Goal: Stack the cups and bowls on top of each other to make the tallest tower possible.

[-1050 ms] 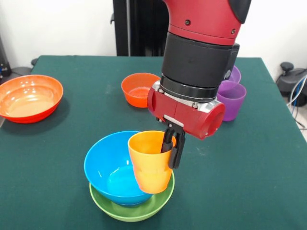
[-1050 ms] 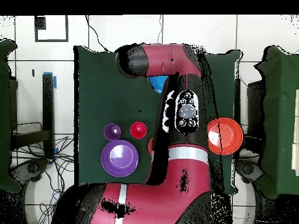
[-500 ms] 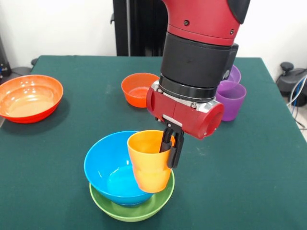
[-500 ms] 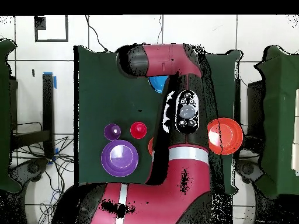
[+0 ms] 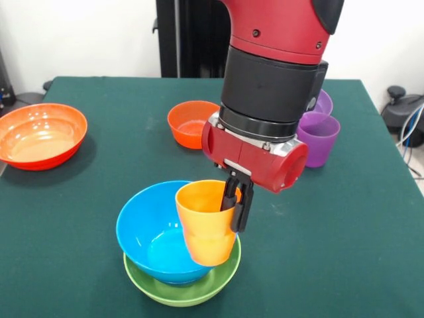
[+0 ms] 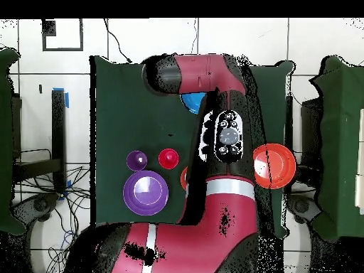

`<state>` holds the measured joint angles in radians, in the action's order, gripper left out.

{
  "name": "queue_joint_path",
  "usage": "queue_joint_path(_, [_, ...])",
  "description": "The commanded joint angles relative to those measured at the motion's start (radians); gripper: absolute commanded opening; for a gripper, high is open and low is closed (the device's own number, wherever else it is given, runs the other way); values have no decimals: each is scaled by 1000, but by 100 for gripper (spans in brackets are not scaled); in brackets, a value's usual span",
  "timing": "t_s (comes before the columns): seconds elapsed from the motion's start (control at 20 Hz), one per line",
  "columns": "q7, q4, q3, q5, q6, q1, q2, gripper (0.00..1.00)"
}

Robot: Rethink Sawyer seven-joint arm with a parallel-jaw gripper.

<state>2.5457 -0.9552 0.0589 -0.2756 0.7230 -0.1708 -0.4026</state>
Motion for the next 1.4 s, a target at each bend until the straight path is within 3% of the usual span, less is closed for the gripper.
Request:
queue_joint_path(0.05, [-243,-115,93,-30,111,-8,24,0])
queue_joint_path(0.85, [-267,-186,113,-25,106,-37,2,0])
queue_joint_path(1.4, [-336,-179,112,-61,176,-49,-7,0])
